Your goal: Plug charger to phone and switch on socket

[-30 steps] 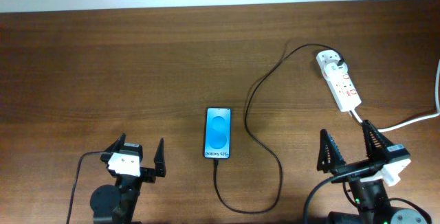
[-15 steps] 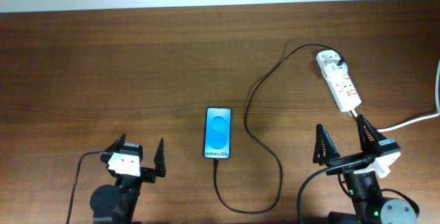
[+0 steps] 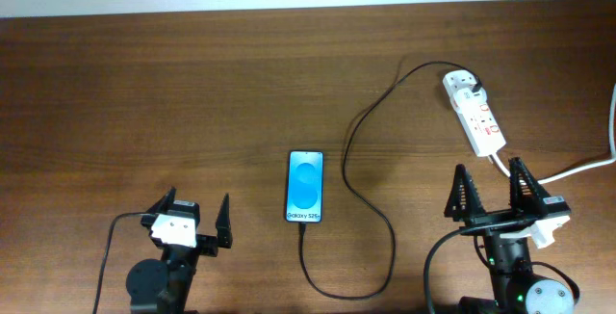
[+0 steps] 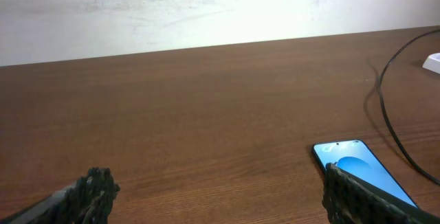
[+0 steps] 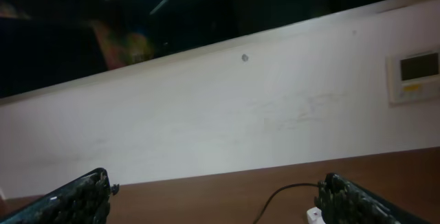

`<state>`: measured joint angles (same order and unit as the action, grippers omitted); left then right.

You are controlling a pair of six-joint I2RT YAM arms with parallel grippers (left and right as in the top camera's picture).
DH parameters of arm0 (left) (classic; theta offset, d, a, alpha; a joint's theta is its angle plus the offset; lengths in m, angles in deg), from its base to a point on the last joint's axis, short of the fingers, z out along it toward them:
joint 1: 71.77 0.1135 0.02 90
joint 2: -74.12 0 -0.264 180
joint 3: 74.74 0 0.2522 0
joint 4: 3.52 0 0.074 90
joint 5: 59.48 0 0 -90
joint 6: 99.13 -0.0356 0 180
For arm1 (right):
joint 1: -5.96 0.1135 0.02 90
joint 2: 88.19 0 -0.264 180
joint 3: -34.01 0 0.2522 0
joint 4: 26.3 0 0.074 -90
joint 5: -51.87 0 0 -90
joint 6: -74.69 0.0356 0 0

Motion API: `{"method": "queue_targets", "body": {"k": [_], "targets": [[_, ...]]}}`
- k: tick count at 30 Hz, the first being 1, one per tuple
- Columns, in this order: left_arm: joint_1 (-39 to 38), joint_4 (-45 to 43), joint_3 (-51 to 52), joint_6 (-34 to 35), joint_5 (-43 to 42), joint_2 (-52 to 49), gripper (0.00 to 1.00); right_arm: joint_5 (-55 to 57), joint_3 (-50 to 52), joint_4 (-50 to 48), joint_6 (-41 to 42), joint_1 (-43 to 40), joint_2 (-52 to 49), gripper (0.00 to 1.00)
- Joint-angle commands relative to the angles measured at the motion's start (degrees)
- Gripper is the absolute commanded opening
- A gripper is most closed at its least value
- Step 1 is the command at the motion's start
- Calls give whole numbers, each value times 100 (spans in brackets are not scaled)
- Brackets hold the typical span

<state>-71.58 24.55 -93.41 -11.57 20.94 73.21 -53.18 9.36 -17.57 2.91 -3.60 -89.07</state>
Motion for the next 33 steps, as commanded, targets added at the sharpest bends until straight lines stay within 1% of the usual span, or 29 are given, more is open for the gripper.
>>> {"method": "queue_targets", "body": {"k": [1, 3, 7, 14, 19, 27, 31, 33], "targets": [[35, 4, 31, -66, 42, 24, 99, 289, 68, -39, 76, 57, 68, 98], [35, 4, 31, -66, 42, 24, 99, 289, 205, -140, 79, 57, 68, 98], [35, 4, 31, -66, 42, 24, 99, 286, 658, -728, 396, 57, 68, 98], [35, 4, 31, -66, 42, 24, 99, 330, 1010, -772, 481, 57, 68, 98], [35, 4, 31, -66, 42, 24, 99, 420, 1058, -527, 476, 57, 68, 98], [35, 4, 31, -66, 42, 24, 99, 546, 1058, 885, 439, 57, 68, 98], [35, 4, 31, -66, 42, 24, 99, 476, 1058, 874, -52, 57, 68, 98], [35, 4, 31, -66, 42, 24, 99, 455, 1058, 876, -85, 57, 68, 98]]}}
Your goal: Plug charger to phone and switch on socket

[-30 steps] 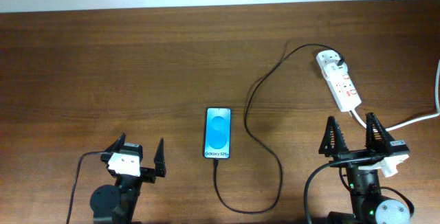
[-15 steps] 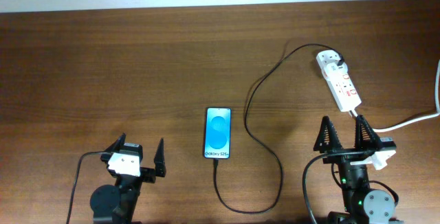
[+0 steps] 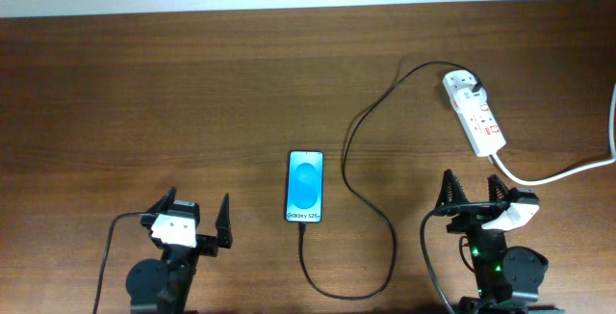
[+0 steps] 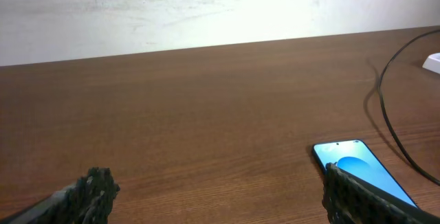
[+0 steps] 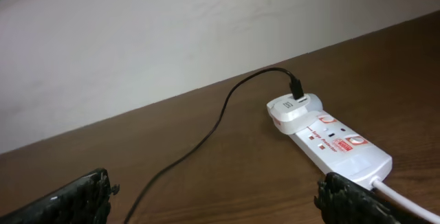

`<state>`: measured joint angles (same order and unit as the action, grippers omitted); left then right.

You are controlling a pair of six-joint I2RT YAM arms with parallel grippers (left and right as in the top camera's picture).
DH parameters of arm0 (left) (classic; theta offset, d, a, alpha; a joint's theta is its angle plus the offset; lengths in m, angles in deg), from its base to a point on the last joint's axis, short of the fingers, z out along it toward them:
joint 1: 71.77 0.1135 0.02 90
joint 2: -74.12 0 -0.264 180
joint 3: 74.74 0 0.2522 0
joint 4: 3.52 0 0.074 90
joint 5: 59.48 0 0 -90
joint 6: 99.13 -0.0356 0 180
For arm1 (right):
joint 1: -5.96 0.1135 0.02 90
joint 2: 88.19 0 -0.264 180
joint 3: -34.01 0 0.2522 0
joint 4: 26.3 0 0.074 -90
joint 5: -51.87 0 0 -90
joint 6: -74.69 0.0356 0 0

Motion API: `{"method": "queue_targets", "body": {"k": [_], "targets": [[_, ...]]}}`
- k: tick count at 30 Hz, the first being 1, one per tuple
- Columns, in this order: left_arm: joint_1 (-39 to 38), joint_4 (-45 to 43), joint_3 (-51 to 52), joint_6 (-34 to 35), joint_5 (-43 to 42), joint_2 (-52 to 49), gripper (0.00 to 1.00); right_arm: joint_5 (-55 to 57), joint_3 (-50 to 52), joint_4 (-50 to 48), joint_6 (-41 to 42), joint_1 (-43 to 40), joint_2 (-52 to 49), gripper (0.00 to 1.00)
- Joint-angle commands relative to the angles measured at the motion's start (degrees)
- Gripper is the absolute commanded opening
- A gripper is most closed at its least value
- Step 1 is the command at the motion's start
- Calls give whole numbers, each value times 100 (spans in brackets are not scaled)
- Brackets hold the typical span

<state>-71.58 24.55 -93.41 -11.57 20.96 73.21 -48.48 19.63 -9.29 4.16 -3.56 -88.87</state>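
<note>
A phone [image 3: 305, 186] with a lit blue screen lies at the table's middle, also at the lower right of the left wrist view as the phone [image 4: 354, 162]. A black cable [image 3: 358, 160] runs from the phone's near end in a loop to a white charger [image 3: 462, 84] seated in the white socket strip [image 3: 478, 114]. The right wrist view shows the socket strip [image 5: 337, 141] with its red switches and the charger [image 5: 294, 107]. My left gripper [image 3: 197, 216] stands open left of the phone. My right gripper [image 3: 474, 193] is open just short of the strip's near end.
A thick white mains lead [image 3: 568, 168] leaves the strip's near end toward the right table edge. A white wall [image 4: 206, 4] runs along the far side of the brown table [image 3: 144, 102].
My right gripper has tilted down and shifted slightly left: its camera showed the wall and a dark window, and now shows the socket strip and charger. The left arm, phone and cable are unchanged.
</note>
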Motion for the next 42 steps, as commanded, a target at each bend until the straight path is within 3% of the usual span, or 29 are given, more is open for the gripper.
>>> {"method": "queue_targets", "body": {"k": [1, 30, 36, 42], "targets": [[35, 4, 31, -66, 39, 24, 99, -61, 31, 50, -210, 52, 48, 98], [35, 4, 31, -66, 39, 24, 99, 334, 31, 90, -599, 52, 48, 98], [35, 4, 31, -66, 39, 24, 99, 313, 31, 92, -1217, 52, 48, 98], [35, 4, 31, -66, 39, 24, 99, 264, 31, 87, -1217, 52, 48, 98]]}}
